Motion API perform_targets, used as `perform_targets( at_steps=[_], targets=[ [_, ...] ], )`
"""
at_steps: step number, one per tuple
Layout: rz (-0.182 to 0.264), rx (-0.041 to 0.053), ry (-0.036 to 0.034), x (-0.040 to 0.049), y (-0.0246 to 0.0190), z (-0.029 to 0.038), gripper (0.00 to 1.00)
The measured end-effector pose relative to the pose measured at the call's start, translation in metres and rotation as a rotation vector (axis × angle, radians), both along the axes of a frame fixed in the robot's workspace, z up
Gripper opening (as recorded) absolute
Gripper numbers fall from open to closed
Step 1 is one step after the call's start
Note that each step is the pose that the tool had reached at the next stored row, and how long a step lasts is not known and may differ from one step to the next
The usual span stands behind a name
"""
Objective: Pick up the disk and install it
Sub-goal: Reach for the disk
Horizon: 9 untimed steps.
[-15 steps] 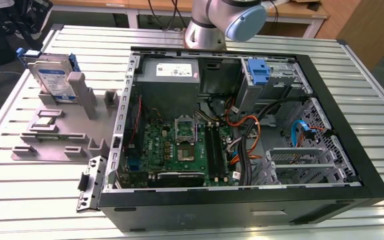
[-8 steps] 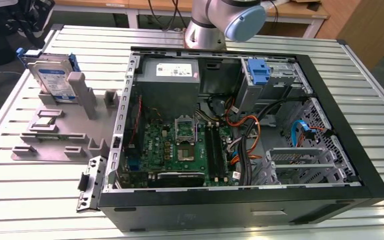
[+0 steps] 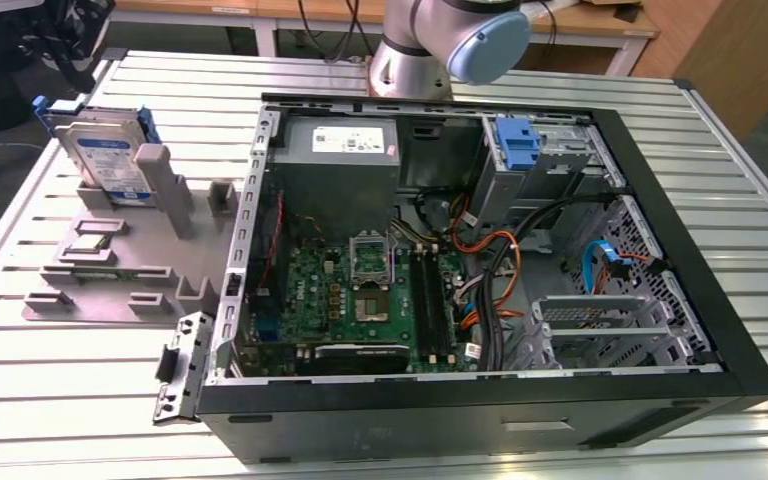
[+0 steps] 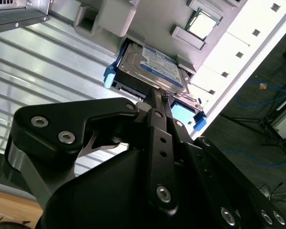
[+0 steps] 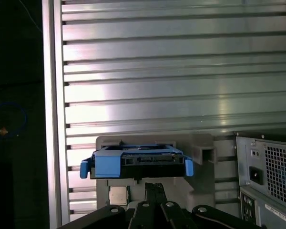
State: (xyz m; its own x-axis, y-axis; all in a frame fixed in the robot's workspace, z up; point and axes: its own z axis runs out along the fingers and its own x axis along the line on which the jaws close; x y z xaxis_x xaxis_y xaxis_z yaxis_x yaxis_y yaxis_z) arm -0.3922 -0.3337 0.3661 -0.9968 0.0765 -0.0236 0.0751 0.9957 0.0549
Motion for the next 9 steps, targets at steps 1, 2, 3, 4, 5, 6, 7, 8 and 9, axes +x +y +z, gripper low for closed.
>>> perform_targets(
  at_steps=[1, 2, 3, 4, 5, 6, 7, 8, 9],
  targets=[
    [0.0, 0.0001, -0.0003, 0.0, 0.0002, -0.0008, 0.11],
    [0.0, 0.0, -0.0002, -0.0002, 0.0006, -0.0016, 0.11],
    [0.0, 0.0, 0.0, -0.0003, 0.0009, -0.0018, 0.11],
    [0.0, 0.0, -0.0001, -0.0003, 0.001, -0.0018, 0.11],
    [0.0, 0.0, 0.0, -0.0003, 0.001, -0.0018, 0.11],
    [0.0, 0.0, 0.0, -0.0003, 0.001, -0.0018, 0.11],
    [0.0, 0.0, 0.0, -0.0005, 0.0012, -0.0019, 0.11],
    [0.0, 0.0, 0.0, -0.0011, 0.0016, -0.0019, 0.11],
    [0.0, 0.0, -0.0001, -0.0021, 0.0022, -0.0021, 0.11]
  ],
)
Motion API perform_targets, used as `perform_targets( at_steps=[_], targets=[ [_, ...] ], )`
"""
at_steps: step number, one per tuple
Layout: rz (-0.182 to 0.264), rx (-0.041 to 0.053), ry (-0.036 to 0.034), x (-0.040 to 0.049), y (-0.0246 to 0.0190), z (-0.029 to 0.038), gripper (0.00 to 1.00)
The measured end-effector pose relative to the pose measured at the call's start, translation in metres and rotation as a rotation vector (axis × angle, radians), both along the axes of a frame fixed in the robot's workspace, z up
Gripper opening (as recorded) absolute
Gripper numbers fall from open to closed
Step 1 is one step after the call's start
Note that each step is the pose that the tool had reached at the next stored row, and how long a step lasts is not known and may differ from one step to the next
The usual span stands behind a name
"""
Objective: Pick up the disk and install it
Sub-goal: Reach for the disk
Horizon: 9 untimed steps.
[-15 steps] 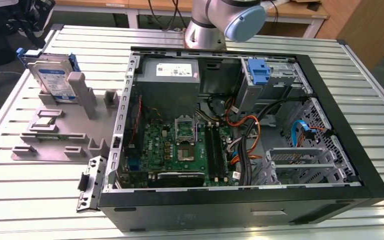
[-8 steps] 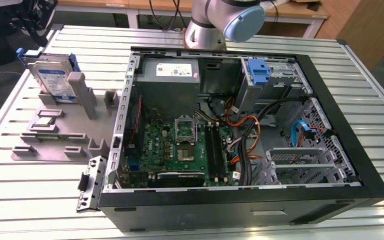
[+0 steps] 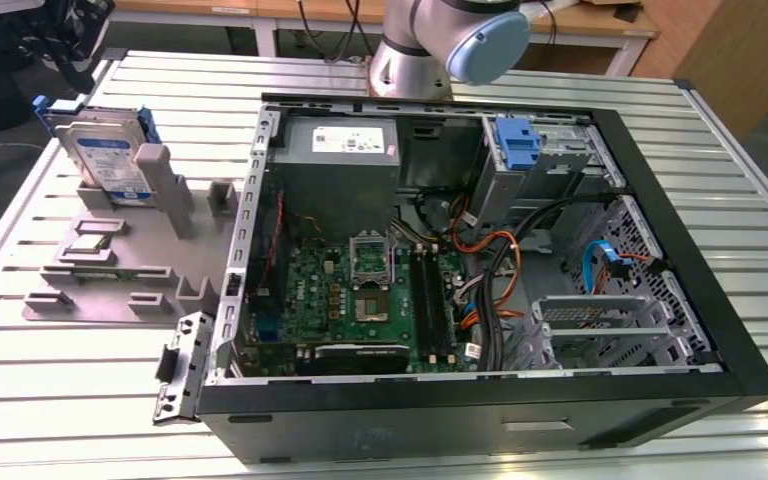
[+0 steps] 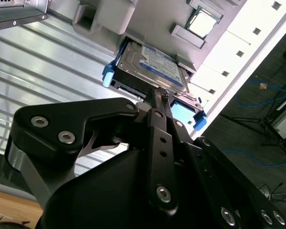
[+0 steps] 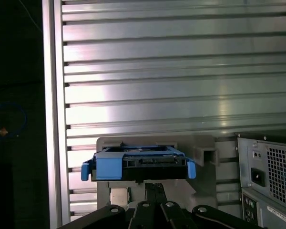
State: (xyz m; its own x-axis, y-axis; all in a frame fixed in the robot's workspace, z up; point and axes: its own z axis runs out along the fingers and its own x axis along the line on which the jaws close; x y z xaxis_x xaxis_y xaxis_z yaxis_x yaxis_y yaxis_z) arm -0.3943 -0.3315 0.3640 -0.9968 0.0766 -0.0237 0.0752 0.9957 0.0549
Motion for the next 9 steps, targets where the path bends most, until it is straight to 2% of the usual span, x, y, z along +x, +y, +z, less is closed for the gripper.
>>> perform_targets(
  at_steps=[9],
  targets=[
    [0.0, -0.0001, 0.0002, -0.0008, 0.0012, -0.0033, 0.11]
  ],
)
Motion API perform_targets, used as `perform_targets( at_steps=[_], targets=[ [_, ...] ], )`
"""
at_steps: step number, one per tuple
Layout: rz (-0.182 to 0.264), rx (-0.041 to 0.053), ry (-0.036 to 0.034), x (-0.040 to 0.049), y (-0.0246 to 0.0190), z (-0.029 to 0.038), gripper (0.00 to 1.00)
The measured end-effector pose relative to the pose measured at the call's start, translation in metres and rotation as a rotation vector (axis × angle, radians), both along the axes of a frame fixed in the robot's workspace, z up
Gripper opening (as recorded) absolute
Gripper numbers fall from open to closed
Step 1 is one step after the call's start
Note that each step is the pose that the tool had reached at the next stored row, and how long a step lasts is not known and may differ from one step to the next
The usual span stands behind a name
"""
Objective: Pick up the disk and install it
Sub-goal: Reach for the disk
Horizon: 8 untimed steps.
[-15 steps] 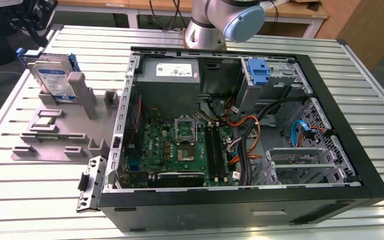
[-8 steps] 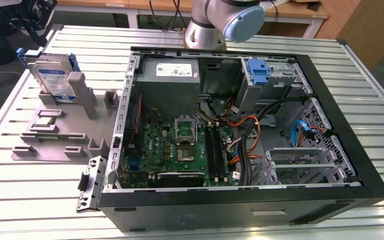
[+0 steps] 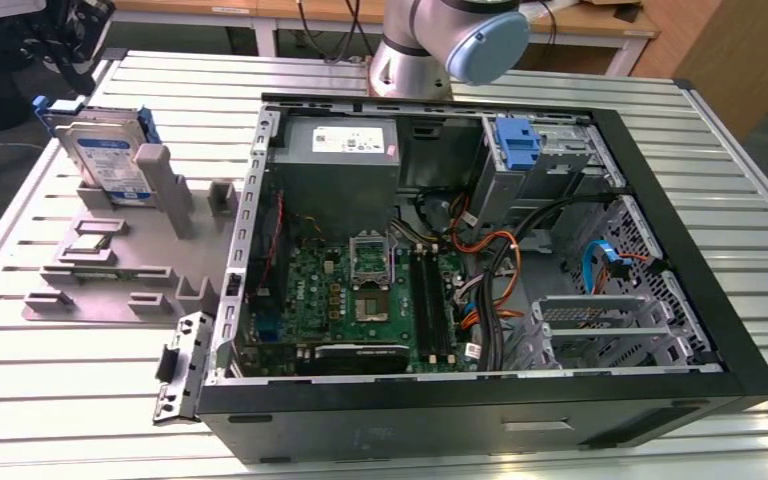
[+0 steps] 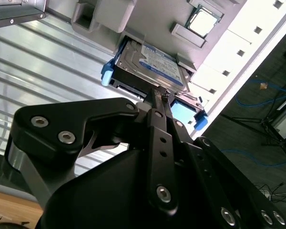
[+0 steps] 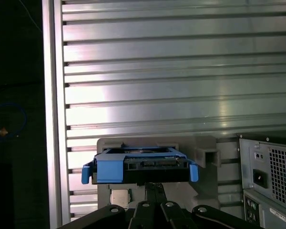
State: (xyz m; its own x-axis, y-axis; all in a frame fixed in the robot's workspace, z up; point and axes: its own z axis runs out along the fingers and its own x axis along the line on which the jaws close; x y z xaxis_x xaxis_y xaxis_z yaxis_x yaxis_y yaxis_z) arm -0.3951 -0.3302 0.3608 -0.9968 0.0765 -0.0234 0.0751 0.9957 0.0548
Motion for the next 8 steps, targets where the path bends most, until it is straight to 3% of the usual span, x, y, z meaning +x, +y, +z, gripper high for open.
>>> perform_targets(
  at_steps=[8],
  targets=[
    [0.0, 0.0001, -0.0003, 0.0, 0.0, -0.0037, 0.11]
  ],
)
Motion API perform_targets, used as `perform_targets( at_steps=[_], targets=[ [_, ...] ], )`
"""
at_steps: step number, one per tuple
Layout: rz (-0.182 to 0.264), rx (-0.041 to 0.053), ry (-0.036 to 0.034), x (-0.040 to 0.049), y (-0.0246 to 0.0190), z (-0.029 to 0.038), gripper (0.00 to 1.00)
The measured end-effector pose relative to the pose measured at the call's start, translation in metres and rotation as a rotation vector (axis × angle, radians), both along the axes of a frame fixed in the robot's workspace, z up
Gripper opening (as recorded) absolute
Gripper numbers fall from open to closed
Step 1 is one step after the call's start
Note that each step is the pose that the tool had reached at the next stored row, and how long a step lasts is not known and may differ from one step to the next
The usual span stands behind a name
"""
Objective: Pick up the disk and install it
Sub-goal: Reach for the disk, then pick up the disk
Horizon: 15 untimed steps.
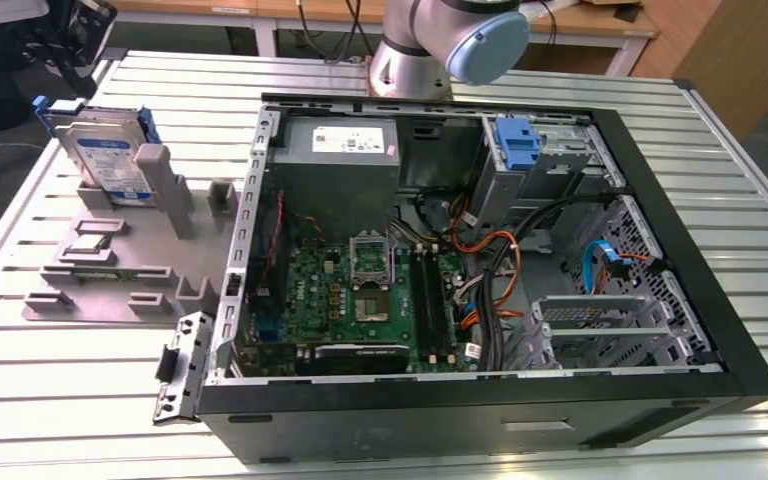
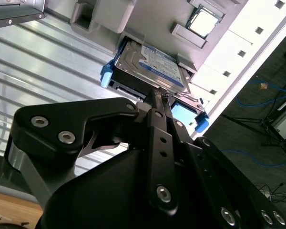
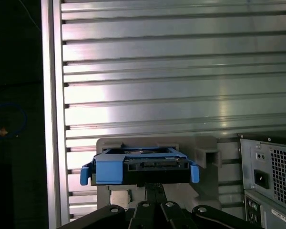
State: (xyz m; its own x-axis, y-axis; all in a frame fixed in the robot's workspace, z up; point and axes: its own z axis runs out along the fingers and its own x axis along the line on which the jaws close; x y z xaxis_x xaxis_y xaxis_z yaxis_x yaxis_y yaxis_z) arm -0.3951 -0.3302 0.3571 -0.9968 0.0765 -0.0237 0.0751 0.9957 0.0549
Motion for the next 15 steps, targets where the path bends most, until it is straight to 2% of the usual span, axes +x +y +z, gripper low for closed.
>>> perform_targets(
  at_steps=[3, 15],
  targets=[
    [0.0, 0.0, 0.0002, 0.0, 0.0, -0.0018, 0.11],
    [0.006, 0.0, 0.0001, 0.0, 0.0, -0.002, 0.11]
  ],
)
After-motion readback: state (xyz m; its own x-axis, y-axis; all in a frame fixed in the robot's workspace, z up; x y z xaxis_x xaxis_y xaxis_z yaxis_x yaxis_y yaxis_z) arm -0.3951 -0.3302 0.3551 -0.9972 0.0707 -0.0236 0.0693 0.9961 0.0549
